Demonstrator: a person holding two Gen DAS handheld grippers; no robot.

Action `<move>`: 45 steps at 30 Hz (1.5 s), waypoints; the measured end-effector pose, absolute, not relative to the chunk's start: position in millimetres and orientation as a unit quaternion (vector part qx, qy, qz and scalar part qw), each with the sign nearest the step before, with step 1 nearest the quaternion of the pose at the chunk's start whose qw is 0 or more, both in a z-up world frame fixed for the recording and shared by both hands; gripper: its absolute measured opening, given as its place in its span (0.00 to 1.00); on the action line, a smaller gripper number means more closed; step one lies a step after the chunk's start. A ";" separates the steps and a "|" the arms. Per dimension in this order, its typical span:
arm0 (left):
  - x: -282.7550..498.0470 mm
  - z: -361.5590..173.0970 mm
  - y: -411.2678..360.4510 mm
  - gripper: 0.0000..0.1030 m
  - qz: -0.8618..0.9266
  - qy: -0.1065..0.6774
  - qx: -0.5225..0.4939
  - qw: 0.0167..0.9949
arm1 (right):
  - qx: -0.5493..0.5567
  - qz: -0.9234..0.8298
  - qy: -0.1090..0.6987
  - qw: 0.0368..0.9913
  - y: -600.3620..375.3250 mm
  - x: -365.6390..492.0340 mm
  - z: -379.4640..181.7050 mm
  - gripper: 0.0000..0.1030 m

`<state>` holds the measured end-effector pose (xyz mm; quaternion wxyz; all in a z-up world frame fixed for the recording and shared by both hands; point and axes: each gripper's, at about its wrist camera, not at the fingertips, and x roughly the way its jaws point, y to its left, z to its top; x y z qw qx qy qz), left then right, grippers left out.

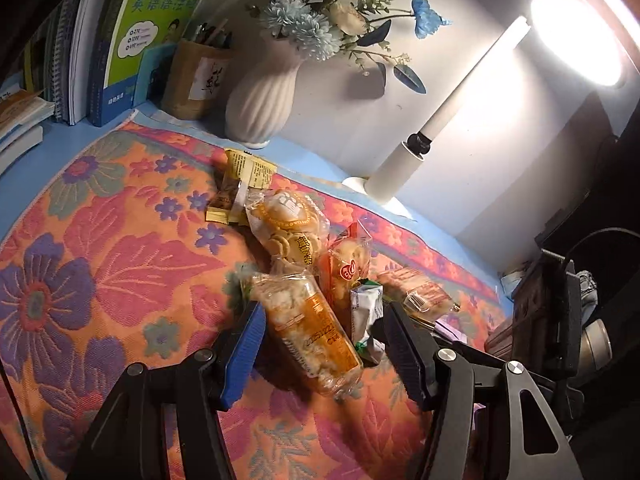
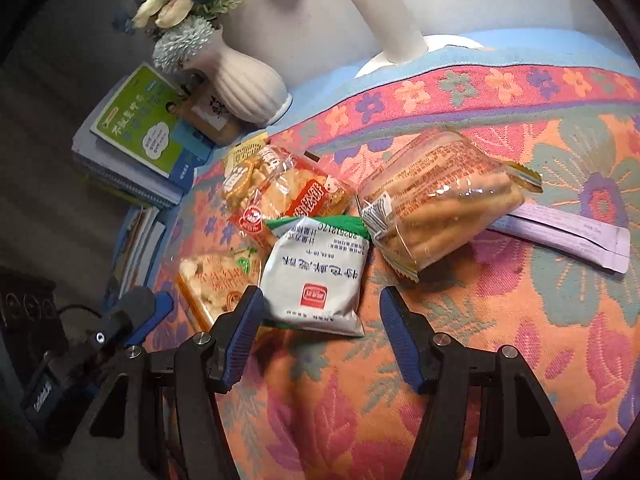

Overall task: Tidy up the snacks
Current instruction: 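Move both tools back over the snacks on the quilt, then grasp the egg cake packet with the left tool while the right tool grasps the white biscuit bag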

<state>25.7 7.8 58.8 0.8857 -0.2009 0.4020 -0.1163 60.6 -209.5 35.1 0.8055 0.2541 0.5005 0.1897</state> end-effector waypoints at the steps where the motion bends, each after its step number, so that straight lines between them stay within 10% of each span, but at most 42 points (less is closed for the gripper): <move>1: 28.3 57.1 2.1 0.57 -0.109 0.407 -0.188 0.887 | 0.256 0.189 0.501 0.805 -206.3 64.3 33.2 0.58; 20: 6.4 32.1 63.8 0.57 -0.029 0.464 -0.133 0.875 | 0.077 0.141 0.486 0.859 -183.3 21.1 33.8 0.49; 45: 7.8 38.1 -4.1 0.72 -0.039 0.470 -0.140 0.871 | 0.152 0.191 0.452 0.858 -211.4 2.2 28.2 0.52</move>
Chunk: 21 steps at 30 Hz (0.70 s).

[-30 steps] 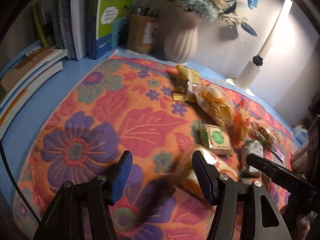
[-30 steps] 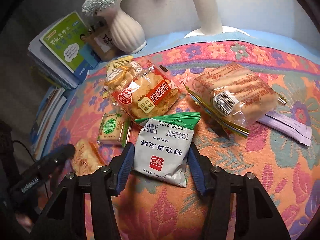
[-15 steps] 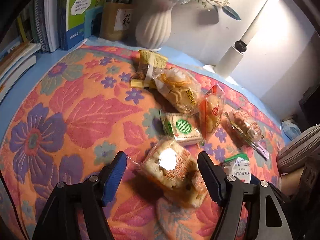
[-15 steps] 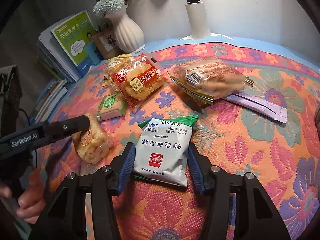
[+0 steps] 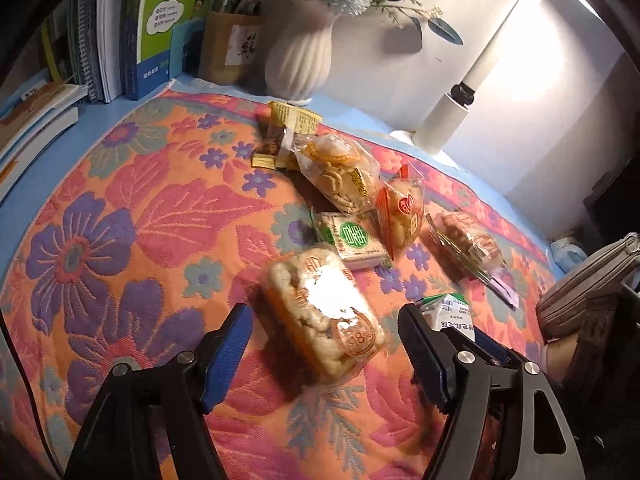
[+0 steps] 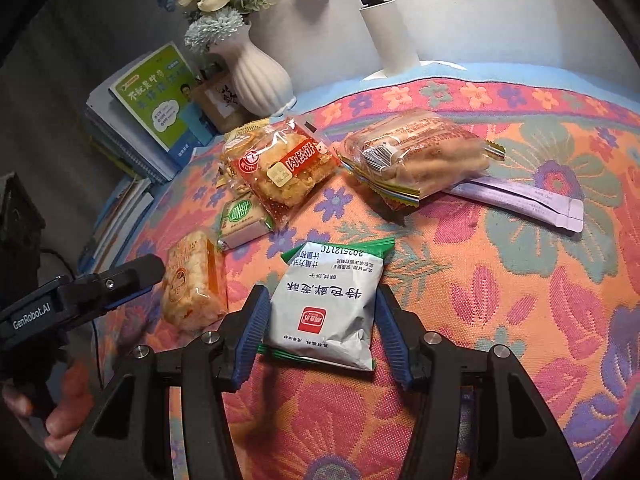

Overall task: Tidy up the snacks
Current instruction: 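Grasp the egg cake packet with the left tool while the right tool grasps the white biscuit bag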

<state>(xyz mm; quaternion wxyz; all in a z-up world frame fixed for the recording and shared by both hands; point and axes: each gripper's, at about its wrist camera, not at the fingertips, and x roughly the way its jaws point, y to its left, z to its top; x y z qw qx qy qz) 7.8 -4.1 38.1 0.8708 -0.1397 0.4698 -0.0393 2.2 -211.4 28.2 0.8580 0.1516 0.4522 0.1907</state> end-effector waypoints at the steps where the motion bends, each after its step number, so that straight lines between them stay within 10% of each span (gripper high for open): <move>1: 13.9 33.7 -13.5 0.72 -0.026 0.477 -0.125 0.870 | 0.148 0.191 0.452 0.859 -209.9 1.7 28.6 0.53; 5: 26.8 22.8 -37.5 0.71 0.010 0.471 -0.072 0.879 | 0.152 0.196 0.452 0.857 -211.4 1.9 27.5 0.55; 7: 26.4 20.6 -43.1 0.50 0.029 0.462 -0.029 0.886 | 0.158 0.199 0.453 0.855 -212.7 2.3 27.0 0.56; 10: 20.8 22.7 -32.4 0.46 0.009 0.454 -0.033 0.891 | 0.163 0.203 0.453 0.853 -213.6 2.7 26.9 0.58; 21: -14.7 25.0 2.5 0.45 -0.018 0.372 -0.080 0.925 | 0.009 0.140 0.459 0.877 -164.6 -3.0 28.9 0.64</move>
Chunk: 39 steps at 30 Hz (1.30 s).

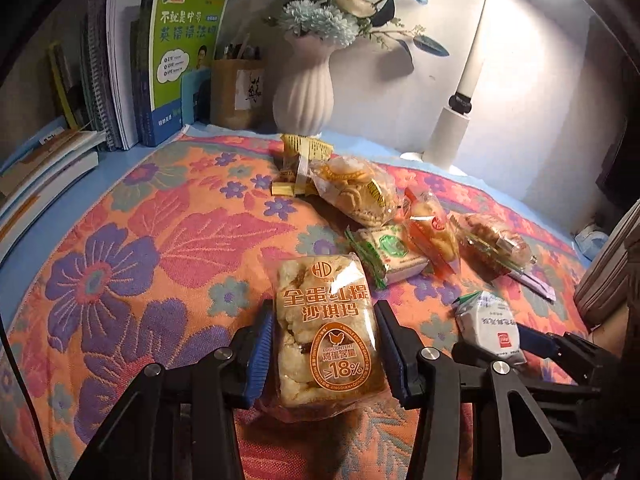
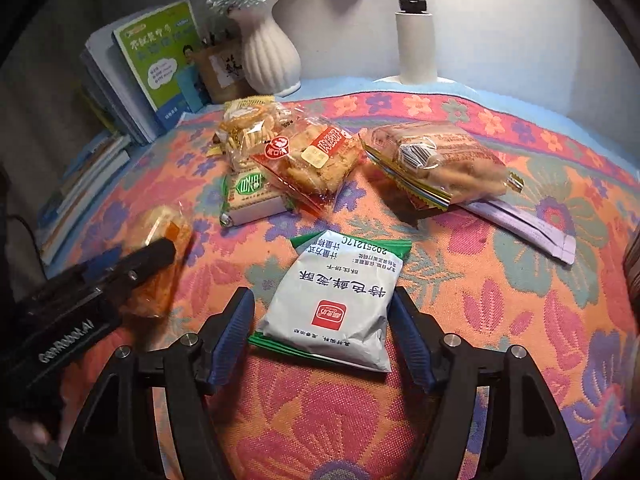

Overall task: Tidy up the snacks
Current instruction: 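Grasp the egg cake packet with the left tool while the right tool grasps the white biscuit bag, then carry both packets to the glass plate and open both tools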

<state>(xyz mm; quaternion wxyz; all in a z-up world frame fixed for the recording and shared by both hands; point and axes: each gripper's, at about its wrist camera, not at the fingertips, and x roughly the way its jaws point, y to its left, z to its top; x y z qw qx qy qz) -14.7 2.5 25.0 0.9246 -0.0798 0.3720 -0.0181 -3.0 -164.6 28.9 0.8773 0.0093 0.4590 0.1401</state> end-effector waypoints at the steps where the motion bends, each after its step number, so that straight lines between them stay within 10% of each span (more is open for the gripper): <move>1: -15.6 24.9 4.0 0.45 -0.022 0.371 -0.083 0.925 | -0.006 0.129 0.458 0.880 -161.3 -4.0 28.3 0.60; 6: -17.0 24.7 7.5 0.44 -0.030 0.369 -0.100 0.924 | 0.005 0.121 0.445 0.887 -172.6 -11.9 31.0 0.48; 39: -155.0 123.6 -239.5 0.44 -0.350 0.297 0.029 0.888 | 0.188 0.000 0.331 0.925 -403.7 -200.3 129.5 0.47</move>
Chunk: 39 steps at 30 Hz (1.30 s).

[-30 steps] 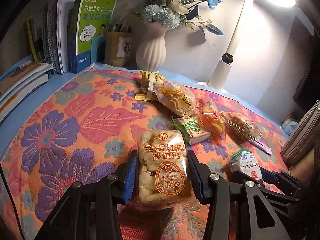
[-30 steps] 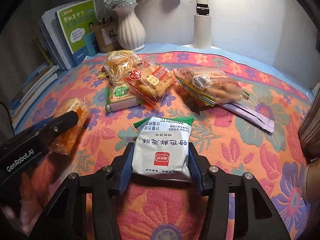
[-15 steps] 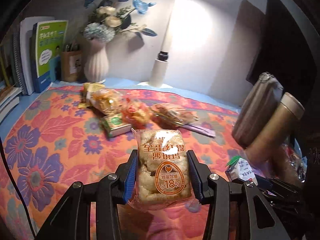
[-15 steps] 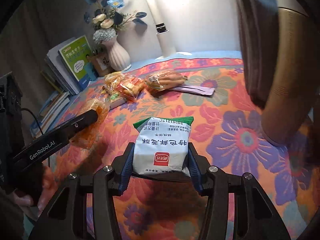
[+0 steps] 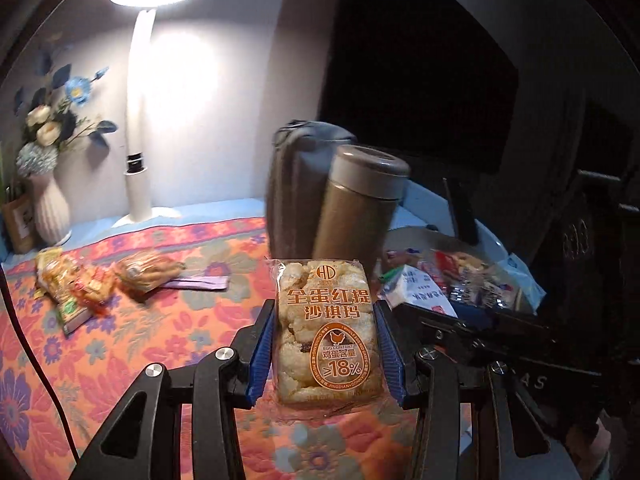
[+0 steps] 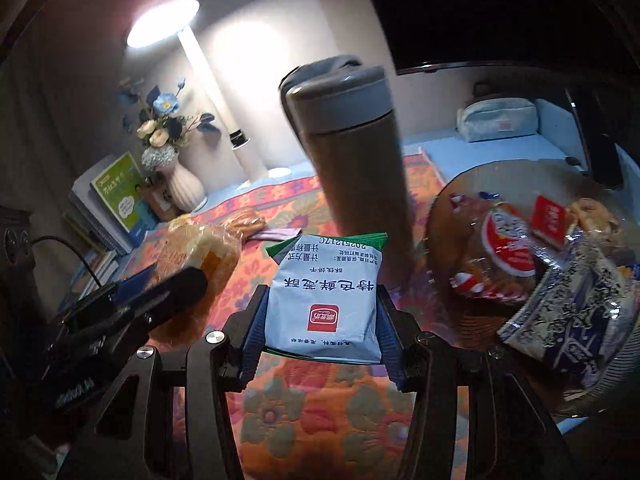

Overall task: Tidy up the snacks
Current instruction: 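Carry both packets to the glass plate and open both tools, then move both tools back over the remaining snacks on the quilt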

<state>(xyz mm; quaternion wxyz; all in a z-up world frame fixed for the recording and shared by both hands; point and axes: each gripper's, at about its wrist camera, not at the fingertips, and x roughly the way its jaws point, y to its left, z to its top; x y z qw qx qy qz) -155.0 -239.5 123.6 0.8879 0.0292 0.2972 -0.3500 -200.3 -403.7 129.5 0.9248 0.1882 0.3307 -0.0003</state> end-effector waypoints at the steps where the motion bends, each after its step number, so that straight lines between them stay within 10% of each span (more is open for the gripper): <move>1: -160.8 125.8 -250.5 0.44 -0.361 0.295 0.035 0.884 | 0.192 -0.010 0.324 0.926 -412.1 -205.0 132.6 0.47; 24: -133.9 139.9 -488.2 0.44 -0.413 0.319 0.075 0.850 | 0.295 -0.203 0.281 0.890 -591.2 -249.5 118.9 0.50; 28: -128.2 140.7 -491.3 0.70 -0.412 0.314 0.069 0.852 | 0.302 -0.190 0.296 0.886 -598.9 -248.4 110.7 0.65; 39: -141.4 166.2 -431.2 0.70 -0.434 0.299 0.019 0.849 | 0.319 -0.182 0.275 0.889 -590.9 -267.0 119.5 0.65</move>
